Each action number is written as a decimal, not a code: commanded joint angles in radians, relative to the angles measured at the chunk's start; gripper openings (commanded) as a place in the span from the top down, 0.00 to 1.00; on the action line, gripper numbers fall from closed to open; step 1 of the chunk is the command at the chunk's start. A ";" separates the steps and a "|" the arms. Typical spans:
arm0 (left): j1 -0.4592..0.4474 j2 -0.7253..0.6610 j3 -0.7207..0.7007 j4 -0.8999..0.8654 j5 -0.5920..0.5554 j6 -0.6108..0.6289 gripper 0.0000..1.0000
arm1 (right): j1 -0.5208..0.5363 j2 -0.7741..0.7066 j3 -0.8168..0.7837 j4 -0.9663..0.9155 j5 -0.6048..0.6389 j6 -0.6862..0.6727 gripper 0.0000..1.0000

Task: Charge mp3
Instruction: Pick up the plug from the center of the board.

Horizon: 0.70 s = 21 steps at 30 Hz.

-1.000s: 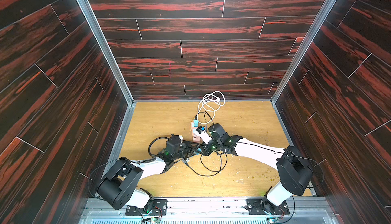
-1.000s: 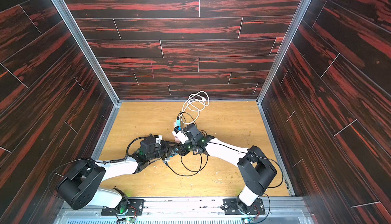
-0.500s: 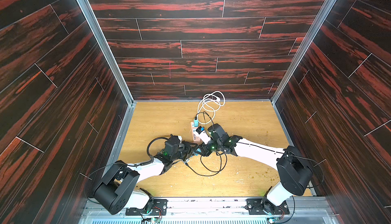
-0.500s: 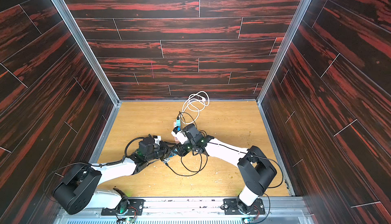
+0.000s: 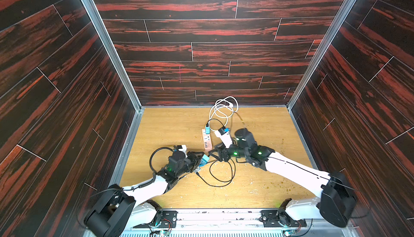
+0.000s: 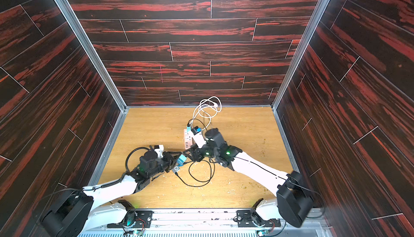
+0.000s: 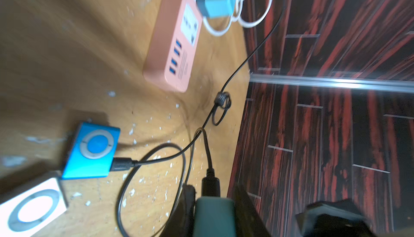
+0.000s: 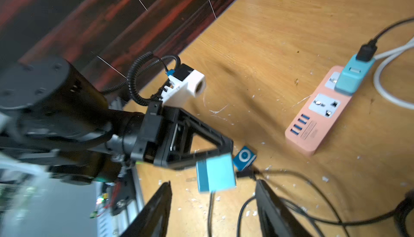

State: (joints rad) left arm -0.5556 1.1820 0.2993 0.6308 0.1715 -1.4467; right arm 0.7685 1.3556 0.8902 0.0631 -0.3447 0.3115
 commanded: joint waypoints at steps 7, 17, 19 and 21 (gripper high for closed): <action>-0.007 -0.122 -0.065 0.242 -0.207 0.040 1.00 | -0.019 0.103 -0.167 0.550 -0.295 0.411 0.35; -0.025 -0.119 -0.097 0.318 -0.233 0.014 1.00 | -0.017 0.275 -0.151 0.852 -0.296 0.571 0.34; -0.032 -0.114 -0.098 0.331 -0.234 0.013 1.00 | -0.018 0.295 -0.146 0.883 -0.287 0.584 0.34; -0.039 -0.108 -0.098 0.344 -0.239 0.012 1.00 | -0.017 0.320 -0.134 0.911 -0.288 0.602 0.34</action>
State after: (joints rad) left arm -0.5858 1.0748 0.2020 0.8951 -0.0429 -1.4368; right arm 0.7486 1.6352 0.7265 0.8726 -0.6247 0.8623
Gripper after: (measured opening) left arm 0.305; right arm 0.657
